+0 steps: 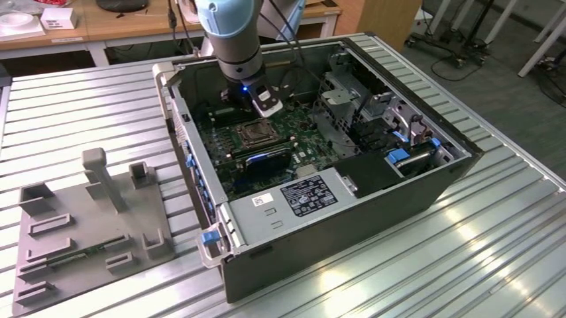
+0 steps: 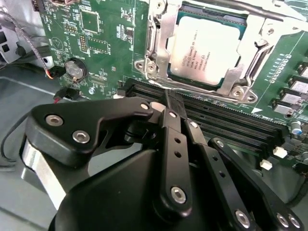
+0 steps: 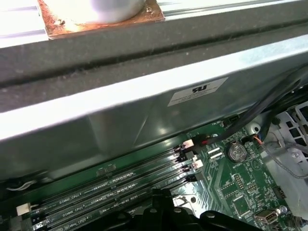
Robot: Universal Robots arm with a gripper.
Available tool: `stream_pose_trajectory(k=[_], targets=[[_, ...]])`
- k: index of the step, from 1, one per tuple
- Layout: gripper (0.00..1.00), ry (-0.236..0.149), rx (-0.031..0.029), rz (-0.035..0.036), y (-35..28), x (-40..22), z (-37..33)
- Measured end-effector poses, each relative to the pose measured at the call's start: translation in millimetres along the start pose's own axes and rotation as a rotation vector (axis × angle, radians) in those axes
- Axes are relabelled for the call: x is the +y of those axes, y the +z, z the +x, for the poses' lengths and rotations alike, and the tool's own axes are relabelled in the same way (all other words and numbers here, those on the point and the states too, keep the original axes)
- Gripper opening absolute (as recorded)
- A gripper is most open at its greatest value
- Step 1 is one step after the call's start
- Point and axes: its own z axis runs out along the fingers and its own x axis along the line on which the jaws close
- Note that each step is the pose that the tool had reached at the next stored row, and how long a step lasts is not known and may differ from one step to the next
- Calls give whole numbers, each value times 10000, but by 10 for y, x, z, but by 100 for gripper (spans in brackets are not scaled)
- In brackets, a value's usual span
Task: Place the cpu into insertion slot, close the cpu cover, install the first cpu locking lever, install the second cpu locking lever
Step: 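Install the first cpu locking lever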
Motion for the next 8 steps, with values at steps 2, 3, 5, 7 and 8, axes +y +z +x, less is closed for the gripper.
stream_pose_trajectory(k=[2, 3, 5, 7, 8], targets=[[11, 2, 13, 7, -1, 0, 0], [11, 3, 16, 11, -3, 2, -1], [11, 8, 34, 20, -31, 13, -7], [11, 19, 78, 39, -82, 33, -20], [11, 32, 121, 60, -107, 42, -25]])
